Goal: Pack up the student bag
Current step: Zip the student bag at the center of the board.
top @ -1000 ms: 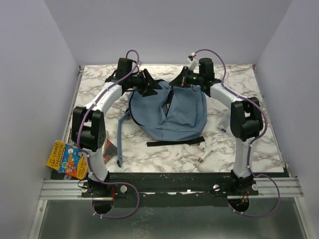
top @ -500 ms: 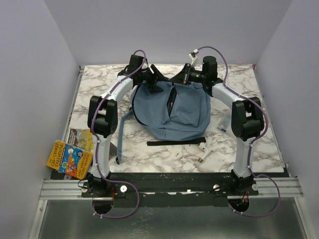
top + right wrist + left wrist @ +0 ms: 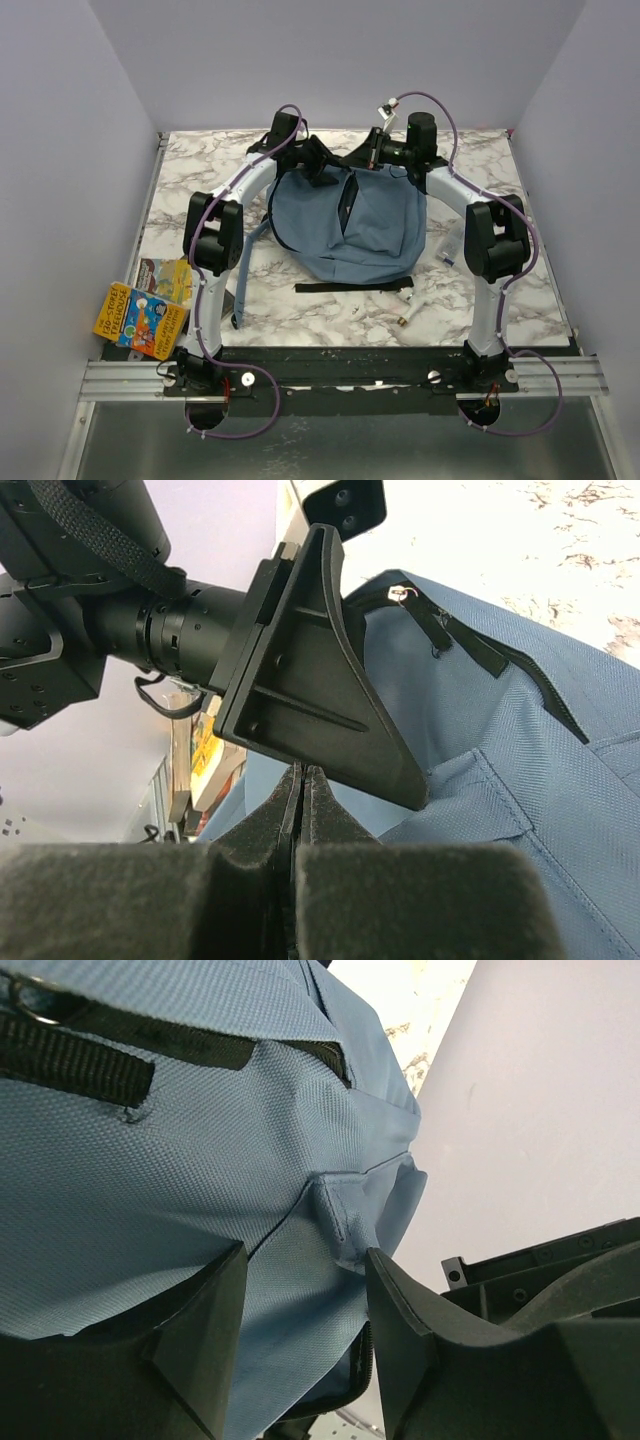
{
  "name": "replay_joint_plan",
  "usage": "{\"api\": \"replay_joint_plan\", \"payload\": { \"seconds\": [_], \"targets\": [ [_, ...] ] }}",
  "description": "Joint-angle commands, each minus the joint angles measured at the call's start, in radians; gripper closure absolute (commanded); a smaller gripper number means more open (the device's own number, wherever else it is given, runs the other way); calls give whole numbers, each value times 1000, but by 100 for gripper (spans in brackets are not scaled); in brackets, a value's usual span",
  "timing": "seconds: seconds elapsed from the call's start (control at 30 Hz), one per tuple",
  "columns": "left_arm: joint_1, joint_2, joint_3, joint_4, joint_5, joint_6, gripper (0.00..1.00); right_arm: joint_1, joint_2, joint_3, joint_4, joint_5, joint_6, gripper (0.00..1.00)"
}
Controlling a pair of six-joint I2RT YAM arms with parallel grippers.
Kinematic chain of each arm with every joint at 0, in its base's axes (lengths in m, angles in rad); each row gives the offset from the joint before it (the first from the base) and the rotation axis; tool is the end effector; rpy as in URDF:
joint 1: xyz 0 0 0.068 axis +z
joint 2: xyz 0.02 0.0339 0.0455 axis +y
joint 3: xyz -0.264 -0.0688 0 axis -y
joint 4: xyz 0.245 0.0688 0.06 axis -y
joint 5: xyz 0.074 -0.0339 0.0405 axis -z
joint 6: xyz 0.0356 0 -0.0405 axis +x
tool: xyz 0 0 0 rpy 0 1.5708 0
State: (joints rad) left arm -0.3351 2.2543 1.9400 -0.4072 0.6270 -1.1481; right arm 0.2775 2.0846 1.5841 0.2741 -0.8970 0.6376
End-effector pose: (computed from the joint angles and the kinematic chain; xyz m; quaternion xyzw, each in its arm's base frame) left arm 0.4799 -0.1892 0.2316 -0.2260 0.8464 -0.4719 0.0992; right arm 0.4610 0.1602 0.2569 -0.1394 0.7420 0.5523 0.3535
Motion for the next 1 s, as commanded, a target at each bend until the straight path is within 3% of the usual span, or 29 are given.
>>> {"api": "replay_joint_plan", "payload": {
  "seconds": [0.0, 0.13, 0.3, 0.47, 0.8, 0.97],
  "targets": [
    [-17, 14, 12, 17, -3, -65, 46, 6, -12, 56, -42, -37, -88, 99],
    [-27, 4, -10, 24, 46, -101, 31, 7, -24, 52, -87, -20, -151, 99],
    [-24, -65, -100, 35, 88, -218, 39, 15, -35, 41, -104, -44, -206, 99],
    [-9, -35, -42, 19, 168, -299, 48, 17, -31, 56, -130, -77, -248, 99],
    [-2, -71, -65, -51, 113, -324, 39, 17, -22, 95, -142, -118, -307, 99],
    [-2, -4, 41, -143, 111, -325, 39, 23, 3, 128, -113, -186, -308, 99]
  ]
}}
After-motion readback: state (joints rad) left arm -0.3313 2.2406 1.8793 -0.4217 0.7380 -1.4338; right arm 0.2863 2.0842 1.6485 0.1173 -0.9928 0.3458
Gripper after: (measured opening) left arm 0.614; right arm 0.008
